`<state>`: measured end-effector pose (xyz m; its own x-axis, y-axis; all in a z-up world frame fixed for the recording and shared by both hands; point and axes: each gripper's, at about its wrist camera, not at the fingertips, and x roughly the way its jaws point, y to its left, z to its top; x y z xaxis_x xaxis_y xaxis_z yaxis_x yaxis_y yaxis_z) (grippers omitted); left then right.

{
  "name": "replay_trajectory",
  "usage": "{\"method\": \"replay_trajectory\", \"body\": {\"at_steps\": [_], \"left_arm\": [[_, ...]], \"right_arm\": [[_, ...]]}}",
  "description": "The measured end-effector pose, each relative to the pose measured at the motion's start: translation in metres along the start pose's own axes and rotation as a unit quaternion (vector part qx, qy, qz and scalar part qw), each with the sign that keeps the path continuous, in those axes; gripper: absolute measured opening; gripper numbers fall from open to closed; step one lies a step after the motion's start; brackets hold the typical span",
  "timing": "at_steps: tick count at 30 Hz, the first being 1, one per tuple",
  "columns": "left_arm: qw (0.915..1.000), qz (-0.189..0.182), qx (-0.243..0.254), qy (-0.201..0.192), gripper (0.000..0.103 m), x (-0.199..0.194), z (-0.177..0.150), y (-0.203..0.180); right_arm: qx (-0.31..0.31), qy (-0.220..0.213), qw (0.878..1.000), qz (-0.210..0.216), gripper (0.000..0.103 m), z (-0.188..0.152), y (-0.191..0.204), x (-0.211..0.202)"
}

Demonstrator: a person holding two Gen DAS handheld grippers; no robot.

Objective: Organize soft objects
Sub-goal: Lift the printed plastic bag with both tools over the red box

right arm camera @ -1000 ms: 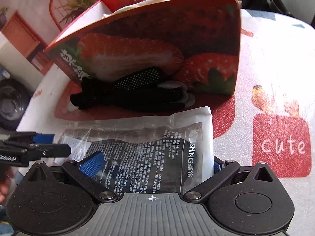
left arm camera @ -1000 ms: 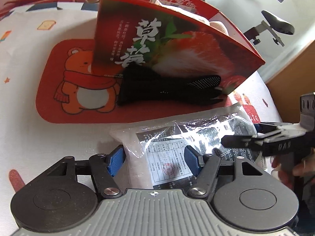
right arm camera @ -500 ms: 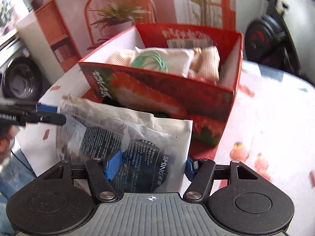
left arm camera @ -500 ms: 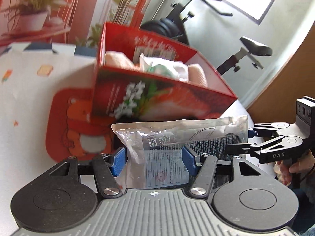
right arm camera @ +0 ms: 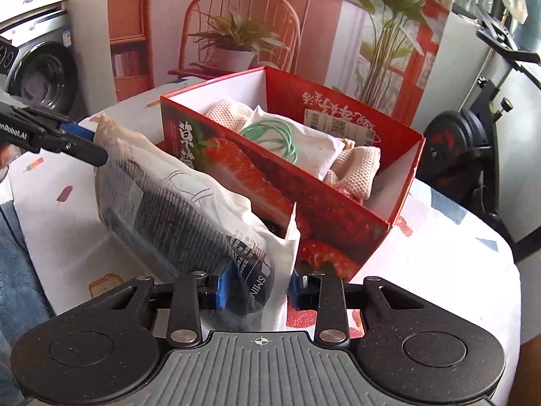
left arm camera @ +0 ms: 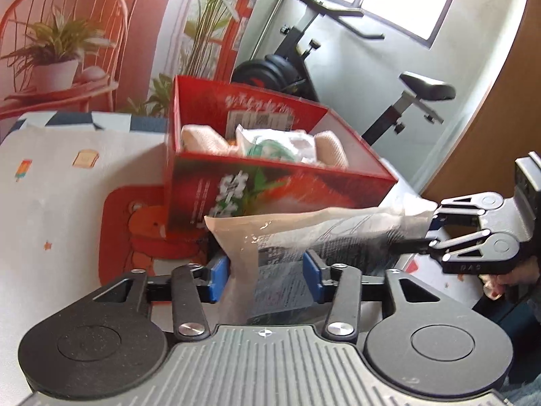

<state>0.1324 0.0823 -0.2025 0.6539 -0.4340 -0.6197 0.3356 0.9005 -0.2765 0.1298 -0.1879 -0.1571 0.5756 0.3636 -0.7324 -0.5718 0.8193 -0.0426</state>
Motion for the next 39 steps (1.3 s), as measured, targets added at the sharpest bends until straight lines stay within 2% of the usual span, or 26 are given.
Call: {"method": "replay_trajectory", "body": {"at_steps": [7,11,14,18,20,23,28,30,35,39], "left_arm": [[0.9999,0.008,0.008,0.005,0.036,0.002,-0.005,0.000],[0.9997,0.000,0.006,-0.023,0.036,-0.012,0.006,-0.001],[0.9987,-0.019,-0.010,-0.047,0.036,-0.028,0.026,-0.002],[0.9952,-0.032,0.022,-0.090,0.036,-0.047,0.065,-0.013],[0.9929,-0.036,0.035,-0.108,0.036,-0.050,0.086,-0.019],[0.9894,-0.020,0.053,-0.134,0.036,-0.041,0.115,-0.026],[0.9796,0.045,0.095,-0.171,0.037,-0.008,0.153,-0.038],[0.9783,0.055,0.099,-0.173,0.037,0.008,0.167,-0.036],[0.9829,0.054,0.068,-0.162,0.037,0.046,0.188,-0.014],[0.9876,0.068,0.040,-0.136,0.036,0.082,0.192,0.008]], "right_arm": [[-0.003,-0.007,1.000,-0.002,0.022,-0.004,0.009,0.001],[0.001,-0.027,1.000,0.002,0.022,0.006,0.004,-0.013],[0.001,-0.053,0.999,0.007,0.022,0.022,-0.005,-0.031],[0.012,-0.096,0.995,0.019,0.022,0.050,-0.033,-0.057],[0.008,-0.115,0.993,0.006,0.022,0.067,-0.045,-0.067],[-0.017,-0.144,0.989,-0.019,0.022,0.091,-0.060,-0.071],[-0.040,-0.185,0.980,-0.065,0.022,0.123,-0.080,-0.050],[-0.052,-0.193,0.976,-0.084,0.022,0.132,-0.088,-0.034],[-0.047,-0.208,0.972,-0.100,0.022,0.142,-0.114,0.016],[-0.042,-0.183,0.977,-0.100,0.021,0.145,-0.127,0.062]]}}
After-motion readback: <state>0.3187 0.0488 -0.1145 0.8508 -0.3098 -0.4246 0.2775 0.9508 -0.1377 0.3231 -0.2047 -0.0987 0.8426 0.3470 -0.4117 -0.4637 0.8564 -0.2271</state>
